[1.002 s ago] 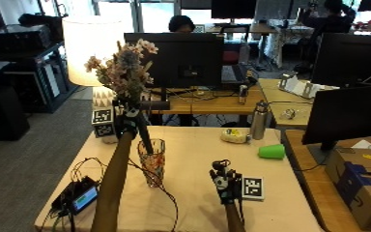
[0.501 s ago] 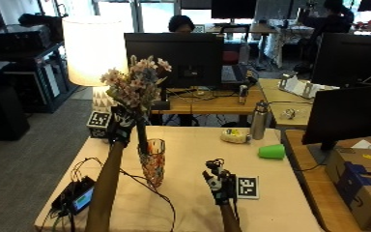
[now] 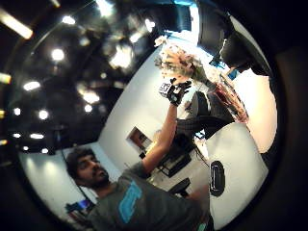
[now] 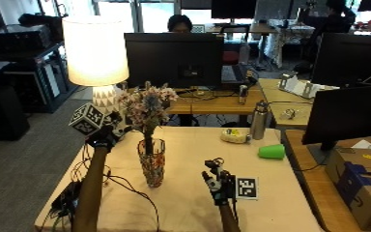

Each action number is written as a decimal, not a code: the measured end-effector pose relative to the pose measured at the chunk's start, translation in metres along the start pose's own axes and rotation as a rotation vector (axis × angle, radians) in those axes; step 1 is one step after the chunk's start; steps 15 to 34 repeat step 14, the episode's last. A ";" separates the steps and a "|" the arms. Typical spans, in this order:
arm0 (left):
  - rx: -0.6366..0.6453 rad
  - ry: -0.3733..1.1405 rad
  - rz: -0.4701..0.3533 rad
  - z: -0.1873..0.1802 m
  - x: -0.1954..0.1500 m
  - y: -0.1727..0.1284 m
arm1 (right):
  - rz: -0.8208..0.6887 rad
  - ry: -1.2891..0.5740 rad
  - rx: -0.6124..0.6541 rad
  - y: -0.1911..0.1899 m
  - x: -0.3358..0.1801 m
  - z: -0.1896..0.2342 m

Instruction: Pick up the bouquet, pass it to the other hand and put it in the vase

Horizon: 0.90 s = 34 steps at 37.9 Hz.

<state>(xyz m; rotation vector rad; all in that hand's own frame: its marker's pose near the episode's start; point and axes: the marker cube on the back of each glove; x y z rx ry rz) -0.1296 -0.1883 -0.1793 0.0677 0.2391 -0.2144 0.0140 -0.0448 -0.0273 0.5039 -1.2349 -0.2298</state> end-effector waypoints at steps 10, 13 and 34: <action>0.074 0.691 0.177 -0.045 -0.002 0.030 | 0.063 -0.065 0.001 0.003 -0.008 0.006; 0.122 0.731 0.251 -0.055 -0.001 0.038 | 0.035 -0.062 0.001 0.002 -0.008 0.008; 0.155 0.716 0.314 -0.058 0.000 0.039 | 0.007 -0.042 0.001 0.001 -0.007 0.008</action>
